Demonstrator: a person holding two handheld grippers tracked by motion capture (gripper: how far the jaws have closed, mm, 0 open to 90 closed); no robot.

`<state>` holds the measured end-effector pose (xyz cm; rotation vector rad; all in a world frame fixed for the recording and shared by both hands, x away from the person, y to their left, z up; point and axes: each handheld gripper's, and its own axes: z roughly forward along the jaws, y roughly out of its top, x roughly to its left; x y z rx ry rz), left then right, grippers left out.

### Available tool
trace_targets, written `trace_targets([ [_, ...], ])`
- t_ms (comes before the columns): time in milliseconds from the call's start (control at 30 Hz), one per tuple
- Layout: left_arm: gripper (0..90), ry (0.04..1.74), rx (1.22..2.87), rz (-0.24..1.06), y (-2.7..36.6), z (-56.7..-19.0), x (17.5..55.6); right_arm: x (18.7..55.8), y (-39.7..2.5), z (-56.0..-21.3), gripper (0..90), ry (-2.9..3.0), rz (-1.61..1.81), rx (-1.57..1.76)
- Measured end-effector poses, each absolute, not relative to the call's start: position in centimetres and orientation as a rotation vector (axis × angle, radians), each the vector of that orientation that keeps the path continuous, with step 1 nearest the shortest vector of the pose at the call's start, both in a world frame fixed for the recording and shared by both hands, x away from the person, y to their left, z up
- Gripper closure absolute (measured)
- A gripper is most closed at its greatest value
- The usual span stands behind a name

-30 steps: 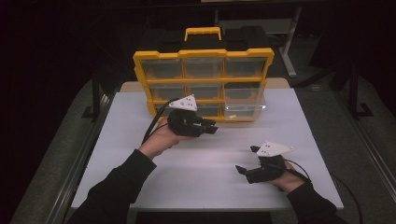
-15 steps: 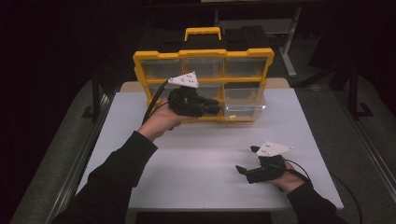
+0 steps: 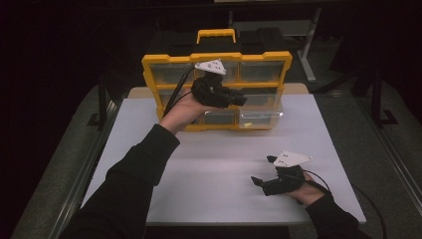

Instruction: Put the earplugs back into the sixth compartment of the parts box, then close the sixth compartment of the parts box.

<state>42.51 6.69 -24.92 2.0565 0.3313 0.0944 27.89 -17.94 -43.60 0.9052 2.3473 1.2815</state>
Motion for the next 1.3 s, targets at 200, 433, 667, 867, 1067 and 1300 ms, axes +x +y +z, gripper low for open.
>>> trace_targets([
  [200, 68.8, 0.368, 2.068, 0.102, 5.4, -25.4, 43.4, 27.8, -17.9, -43.6, 8.6, 2.348, 1.283, 0.900],
  [433, 59.6, 0.407, 2.078, 0.106, 4.5, -26.3, 43.9, 27.8, -18.0, -43.5, 8.6, 2.348, 1.286, 0.901],
  [667, 74.9, 0.357, 2.074, 0.044, 3.9, -26.1, 42.9, 27.8, -18.0, -43.6, 8.6, 2.348, 1.285, 0.901],
  [867, 89.1, 0.288, 2.093, 0.004, 2.4, -26.5, 41.0, 27.8, -17.9, -43.6, 8.6, 2.348, 1.283, 0.899],
  [1067, 89.1, 0.301, 2.140, 0.033, 1.3, -28.0, 40.4, 27.8, -18.0, -43.5, 8.6, 2.343, 1.290, 0.902],
  [1300, 89.7, 0.319, 2.161, 0.104, 1.1, -28.9, 40.8, 27.9, -18.0, -43.6, 8.6, 2.349, 1.288, 0.901],
])
